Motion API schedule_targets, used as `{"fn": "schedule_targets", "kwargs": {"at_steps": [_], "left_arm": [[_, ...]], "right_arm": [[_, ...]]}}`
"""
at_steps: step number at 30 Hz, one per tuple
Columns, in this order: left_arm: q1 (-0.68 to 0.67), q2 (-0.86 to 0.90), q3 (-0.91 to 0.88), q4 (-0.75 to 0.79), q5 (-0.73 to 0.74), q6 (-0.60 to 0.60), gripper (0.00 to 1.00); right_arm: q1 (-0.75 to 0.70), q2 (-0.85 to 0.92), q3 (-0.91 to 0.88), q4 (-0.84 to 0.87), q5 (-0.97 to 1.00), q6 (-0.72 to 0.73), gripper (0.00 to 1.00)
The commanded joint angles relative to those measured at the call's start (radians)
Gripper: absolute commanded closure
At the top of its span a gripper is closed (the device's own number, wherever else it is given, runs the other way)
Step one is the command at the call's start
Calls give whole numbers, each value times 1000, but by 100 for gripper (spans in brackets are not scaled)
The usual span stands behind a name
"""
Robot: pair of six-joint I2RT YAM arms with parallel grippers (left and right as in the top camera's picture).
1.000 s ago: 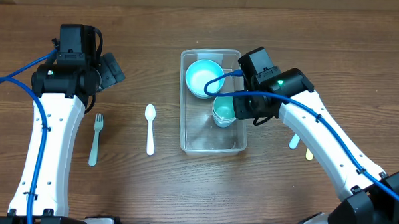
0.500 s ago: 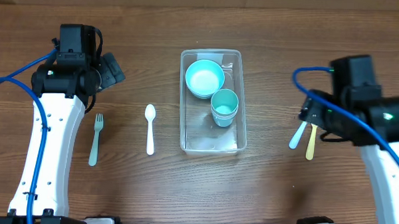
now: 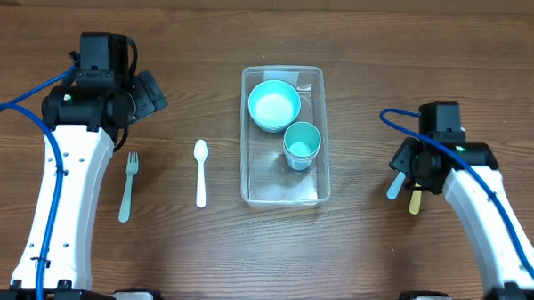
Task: Pack container
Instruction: 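Move the right gripper down and grasp the light-blue and yellow forks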
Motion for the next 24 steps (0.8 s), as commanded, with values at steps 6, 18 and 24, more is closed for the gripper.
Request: {"fn": "schedule_targets", "kwargs": {"at_steps": [6, 18, 24], "left_arm": [[2, 6, 7, 2, 4, -17, 0], [2, 6, 7, 2, 4, -17, 0], [2, 6, 7, 2, 4, -17, 0]], "right_arm": [[-4, 231, -12, 95, -1, -14, 39], [-95, 286, -12, 181, -121, -161, 39], [-95, 294, -88, 278, -112, -187, 40]]}}
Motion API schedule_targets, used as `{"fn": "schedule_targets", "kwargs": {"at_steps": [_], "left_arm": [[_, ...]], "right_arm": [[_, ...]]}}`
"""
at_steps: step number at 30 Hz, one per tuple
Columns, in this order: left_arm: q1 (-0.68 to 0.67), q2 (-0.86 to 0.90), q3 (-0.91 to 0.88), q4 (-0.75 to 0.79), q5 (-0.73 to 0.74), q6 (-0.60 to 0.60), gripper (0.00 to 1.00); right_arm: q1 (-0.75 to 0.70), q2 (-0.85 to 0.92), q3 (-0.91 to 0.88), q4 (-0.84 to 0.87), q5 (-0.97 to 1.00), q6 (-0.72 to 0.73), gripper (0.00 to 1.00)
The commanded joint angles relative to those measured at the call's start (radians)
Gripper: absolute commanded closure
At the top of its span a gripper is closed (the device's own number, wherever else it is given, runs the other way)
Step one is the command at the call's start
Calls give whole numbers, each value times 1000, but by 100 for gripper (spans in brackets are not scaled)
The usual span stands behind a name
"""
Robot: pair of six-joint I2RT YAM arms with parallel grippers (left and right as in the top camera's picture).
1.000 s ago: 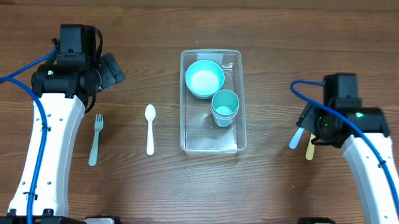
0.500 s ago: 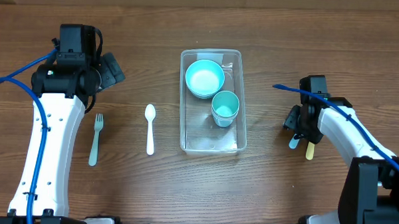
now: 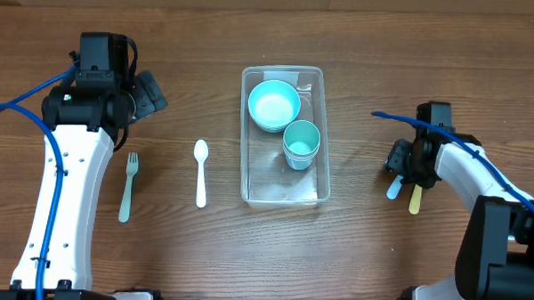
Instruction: Pack container
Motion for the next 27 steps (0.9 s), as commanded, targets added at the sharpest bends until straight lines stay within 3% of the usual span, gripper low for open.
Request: {"fn": "schedule_targets", "kwargs": {"at_steps": [1, 4, 6, 11, 19, 27], "left_arm": [[2, 6, 7, 2, 4, -17, 0], [2, 6, 7, 2, 4, -17, 0], [2, 6, 7, 2, 4, -18, 0], [2, 6, 7, 2, 4, -18, 0], [2, 6, 7, 2, 4, -17, 0], [2, 6, 7, 2, 4, -17, 0]], "right_arm": [[-3, 10, -71, 63, 2, -15, 40], [-3, 10, -72, 66, 3, -15, 50], [-3, 10, -69, 62, 3, -15, 67], [-3, 10, -47, 39, 2, -15, 81], [-3, -14, -13, 8, 3, -14, 94], [1, -224, -9, -34, -3, -14, 94]]}}
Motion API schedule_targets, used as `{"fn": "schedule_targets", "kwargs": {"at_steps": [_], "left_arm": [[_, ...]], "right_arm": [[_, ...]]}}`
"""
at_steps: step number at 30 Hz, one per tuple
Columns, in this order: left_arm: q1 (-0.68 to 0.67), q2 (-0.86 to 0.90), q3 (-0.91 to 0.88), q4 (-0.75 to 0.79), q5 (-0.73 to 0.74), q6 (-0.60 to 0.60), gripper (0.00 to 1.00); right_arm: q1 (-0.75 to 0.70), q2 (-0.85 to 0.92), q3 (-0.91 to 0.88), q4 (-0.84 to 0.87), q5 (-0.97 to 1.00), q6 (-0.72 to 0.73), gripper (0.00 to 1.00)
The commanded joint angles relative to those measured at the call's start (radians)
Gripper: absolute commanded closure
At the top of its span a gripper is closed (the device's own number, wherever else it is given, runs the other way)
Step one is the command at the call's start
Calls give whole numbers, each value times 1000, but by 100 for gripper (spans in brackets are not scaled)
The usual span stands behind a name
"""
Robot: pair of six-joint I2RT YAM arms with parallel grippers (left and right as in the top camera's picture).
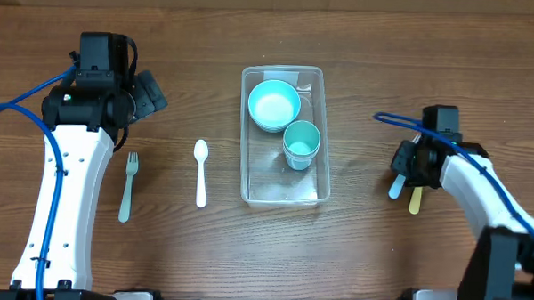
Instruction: Pack container
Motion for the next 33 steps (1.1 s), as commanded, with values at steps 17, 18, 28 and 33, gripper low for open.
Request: {"fn": "schedule_targets", "kwargs": {"at_steps": [17, 18, 28, 33], "left_arm": [[2, 6, 7, 2, 4, -17, 0], [2, 6, 7, 2, 4, -18, 0], [1, 6, 7, 2, 4, -17, 0], [1, 6, 7, 2, 4, -17, 0]], "right_arm": [[599, -295, 405, -274, -61, 122, 95], [640, -290, 405, -258, -60, 137, 95], [858, -36, 405, -87, -54, 196, 94], [861, 15, 405, -82, -54, 207, 94]]}}
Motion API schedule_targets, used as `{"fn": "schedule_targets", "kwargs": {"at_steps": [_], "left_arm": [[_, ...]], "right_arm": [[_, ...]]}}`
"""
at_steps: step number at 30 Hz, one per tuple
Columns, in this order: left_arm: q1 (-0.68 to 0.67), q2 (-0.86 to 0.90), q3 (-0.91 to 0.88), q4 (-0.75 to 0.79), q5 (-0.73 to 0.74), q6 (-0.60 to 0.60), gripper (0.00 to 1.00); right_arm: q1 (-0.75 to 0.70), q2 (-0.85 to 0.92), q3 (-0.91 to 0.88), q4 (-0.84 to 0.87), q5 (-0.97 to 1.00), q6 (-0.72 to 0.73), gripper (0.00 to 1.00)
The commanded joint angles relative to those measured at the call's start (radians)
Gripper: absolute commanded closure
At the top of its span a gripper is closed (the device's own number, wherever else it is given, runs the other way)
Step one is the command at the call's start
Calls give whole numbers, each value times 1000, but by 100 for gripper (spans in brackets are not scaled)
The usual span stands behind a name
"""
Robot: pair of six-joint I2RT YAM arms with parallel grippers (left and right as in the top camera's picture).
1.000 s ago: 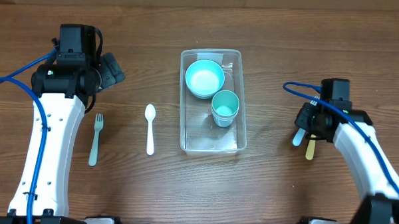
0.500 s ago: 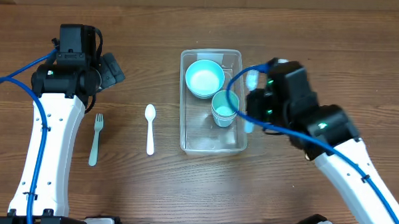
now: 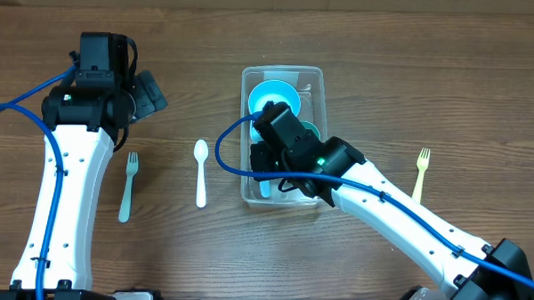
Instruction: Pack container
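Observation:
The clear container (image 3: 316,77) sits mid-table and holds a teal bowl (image 3: 271,95) and a teal cup (image 3: 309,130), both partly covered by my right arm. My right gripper (image 3: 265,168) hangs over the container's left side, apparently shut on a light blue utensil (image 3: 266,189) whose end points down into the container. A yellow fork (image 3: 420,173) lies on the table at the right. A white spoon (image 3: 200,172) and a green fork (image 3: 128,186) lie to the left of the container. My left gripper (image 3: 150,92) rests at the far left with nothing in it.
The right arm stretches diagonally from the lower right corner across to the container. The left arm runs down the left side of the table, beside the green fork.
My right gripper has moved from the right side of the table to above the container, and the blue utensil came with it. The yellow fork stays on the table, now fully uncovered.
Through all three earlier moments my right gripper sat over the top ends of the blue utensil and the yellow fork at the right, shifting only slightly. Now it holds the blue utensil over the container. The left arm never moved.

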Motion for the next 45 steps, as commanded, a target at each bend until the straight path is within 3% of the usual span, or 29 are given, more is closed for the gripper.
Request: {"fn": "schedule_targets", "kwargs": {"at_steps": [1, 3, 5, 7, 13, 18, 21, 26, 28, 30, 32, 36, 45], "left_arm": [[1, 6, 7, 2, 4, -17, 0], [1, 6, 7, 2, 4, -17, 0], [1, 6, 7, 2, 4, -17, 0], [1, 6, 7, 2, 4, -17, 0], [1, 6, 7, 2, 4, -17, 0], [1, 6, 7, 2, 4, -17, 0], [1, 6, 7, 2, 4, -17, 0], [1, 6, 7, 2, 4, -17, 0], [1, 6, 7, 2, 4, -18, 0], [1, 6, 7, 2, 4, -17, 0], [1, 6, 7, 2, 4, -17, 0], [1, 6, 7, 2, 4, -17, 0], [1, 6, 7, 2, 4, -17, 0]], "right_arm": [[2, -8, 25, -5, 5, 12, 93], [2, -8, 25, -10, 5, 11, 72], [2, -8, 25, -5, 6, 11, 57], [2, -9, 26, 1, 21, 8, 51], [2, -43, 30, -28, 37, 8, 51], [-99, -312, 30, -284, 234, 75, 52], [-311, -481, 29, -444, 296, 85, 53], [-703, -472, -3, -524, 280, -16, 53], [-844, -380, -43, -497, 211, -92, 52], [-932, -273, -58, -463, 126, -114, 41], [-988, -167, -58, -434, 83, -114, 41], [-1002, 15, -112, -341, 64, -164, 41], [-999, 36, -492, 101, 34, -298, 48]]}}
